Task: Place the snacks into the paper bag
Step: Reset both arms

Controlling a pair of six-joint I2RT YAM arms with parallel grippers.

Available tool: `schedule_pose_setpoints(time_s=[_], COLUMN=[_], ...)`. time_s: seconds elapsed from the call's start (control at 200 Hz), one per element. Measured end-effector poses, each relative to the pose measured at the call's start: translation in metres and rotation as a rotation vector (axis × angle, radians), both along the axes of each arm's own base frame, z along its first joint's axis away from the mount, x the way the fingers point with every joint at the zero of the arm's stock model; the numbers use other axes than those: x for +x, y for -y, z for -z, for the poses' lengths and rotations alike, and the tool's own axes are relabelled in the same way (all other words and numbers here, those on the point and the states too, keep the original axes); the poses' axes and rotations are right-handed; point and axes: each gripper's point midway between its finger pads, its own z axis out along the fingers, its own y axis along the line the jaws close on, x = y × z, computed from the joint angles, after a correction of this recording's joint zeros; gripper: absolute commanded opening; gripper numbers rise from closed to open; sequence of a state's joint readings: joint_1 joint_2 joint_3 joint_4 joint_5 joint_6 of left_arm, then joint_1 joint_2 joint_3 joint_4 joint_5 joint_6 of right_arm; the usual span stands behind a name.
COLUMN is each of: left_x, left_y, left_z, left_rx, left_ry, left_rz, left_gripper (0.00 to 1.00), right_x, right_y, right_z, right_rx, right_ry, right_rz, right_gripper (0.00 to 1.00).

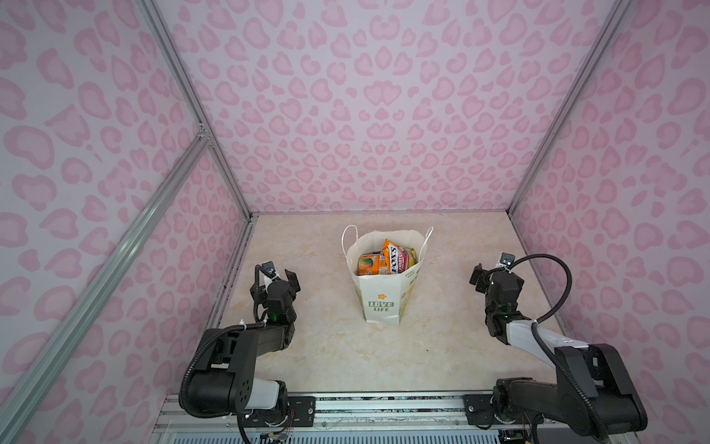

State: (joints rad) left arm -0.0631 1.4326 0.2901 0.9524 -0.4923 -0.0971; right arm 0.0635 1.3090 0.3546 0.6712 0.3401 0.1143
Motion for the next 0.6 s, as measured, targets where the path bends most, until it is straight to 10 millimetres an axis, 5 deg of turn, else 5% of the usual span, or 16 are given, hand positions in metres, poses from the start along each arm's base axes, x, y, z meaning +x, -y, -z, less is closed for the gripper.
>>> schedule_pose_setpoints(time_s=[0.085,0.395,0.6], left_x=[0.003,0.013,0.013], left_y=[0.004,0.012,0.013], left_z=[0.014,0.005,0.004], left_rx=[-0.015,-0.043,-0.045], left_ry=[-0.036,0.007,0.008], left_rz=[0.048,0.118,0.128], left_gripper=[0.98,0.98,0.98], right_x=[-0.002,0.002,0.023], right_y=[-0.001,-0.021,-0.032], right_z=[0.014,0.041,0.018], right_rx=[-0.037,-0.069,-0.061], right_ry=[-0.024,0.011,0.079], right_rz=[-0.017,-0.145,-0.216], right_gripper=[0.99,0.99,0.99])
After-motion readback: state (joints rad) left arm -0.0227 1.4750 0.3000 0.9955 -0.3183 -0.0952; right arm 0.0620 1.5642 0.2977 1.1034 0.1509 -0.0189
